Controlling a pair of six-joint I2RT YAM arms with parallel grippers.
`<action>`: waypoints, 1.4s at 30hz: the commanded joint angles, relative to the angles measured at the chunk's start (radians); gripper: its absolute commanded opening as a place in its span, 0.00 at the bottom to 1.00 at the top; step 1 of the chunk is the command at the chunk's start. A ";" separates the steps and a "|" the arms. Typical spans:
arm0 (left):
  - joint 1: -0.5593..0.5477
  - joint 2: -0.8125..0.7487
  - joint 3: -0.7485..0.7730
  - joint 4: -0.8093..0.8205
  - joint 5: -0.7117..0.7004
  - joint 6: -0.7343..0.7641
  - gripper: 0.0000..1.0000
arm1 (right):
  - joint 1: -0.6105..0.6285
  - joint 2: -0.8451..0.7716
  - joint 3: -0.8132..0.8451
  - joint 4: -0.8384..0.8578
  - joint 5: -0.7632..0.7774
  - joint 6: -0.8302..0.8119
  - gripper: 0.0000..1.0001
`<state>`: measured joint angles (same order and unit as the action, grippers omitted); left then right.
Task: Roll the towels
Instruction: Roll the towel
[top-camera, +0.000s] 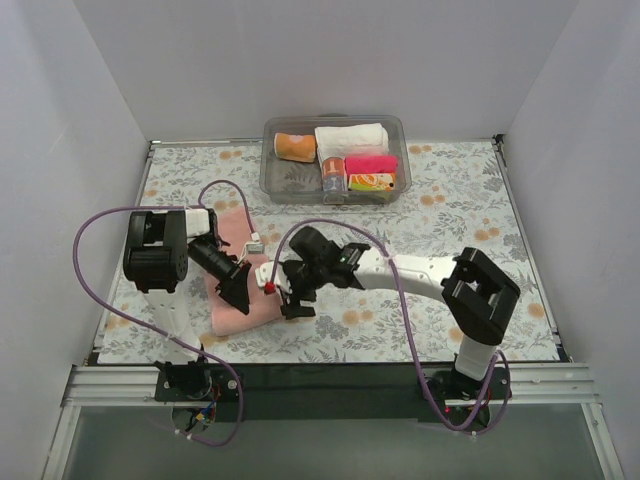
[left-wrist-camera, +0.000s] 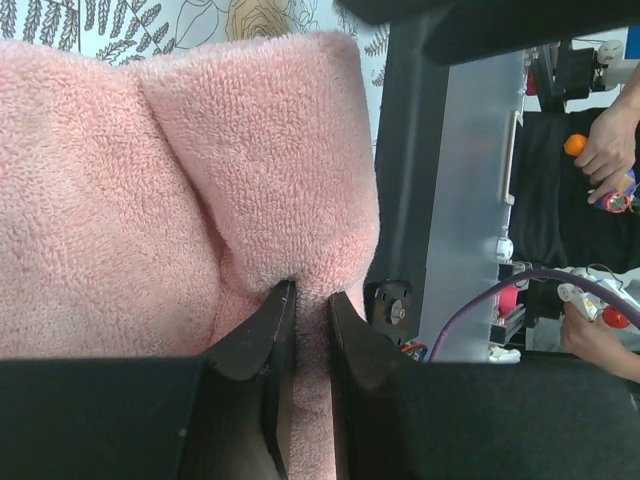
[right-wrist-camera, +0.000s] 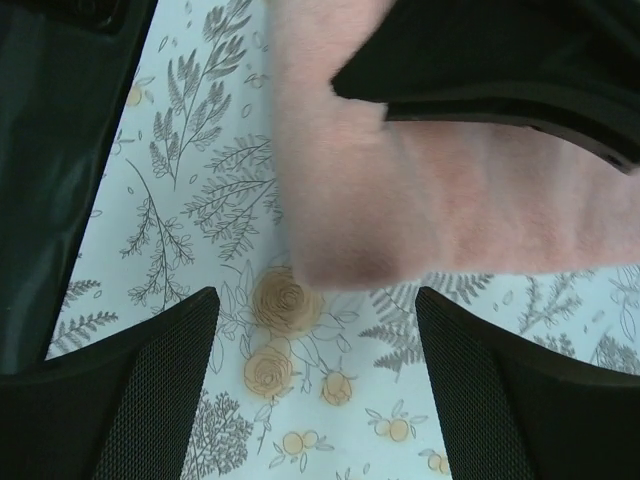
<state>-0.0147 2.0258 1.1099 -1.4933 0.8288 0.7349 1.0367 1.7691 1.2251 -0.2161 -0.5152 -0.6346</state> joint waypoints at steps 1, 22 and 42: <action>0.007 0.022 0.021 0.100 -0.076 0.034 0.02 | 0.055 -0.048 -0.090 0.254 0.139 -0.186 0.72; 0.110 -0.120 0.090 0.100 0.026 0.026 0.29 | 0.154 0.220 0.037 0.062 0.060 -0.303 0.01; 0.036 -0.221 0.087 0.640 -0.374 -0.431 0.13 | 0.151 0.375 0.347 -0.511 -0.017 -0.343 0.01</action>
<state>0.0765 1.7973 1.2118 -0.9840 0.6033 0.3672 1.1706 2.0899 1.5883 -0.4793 -0.5045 -0.9756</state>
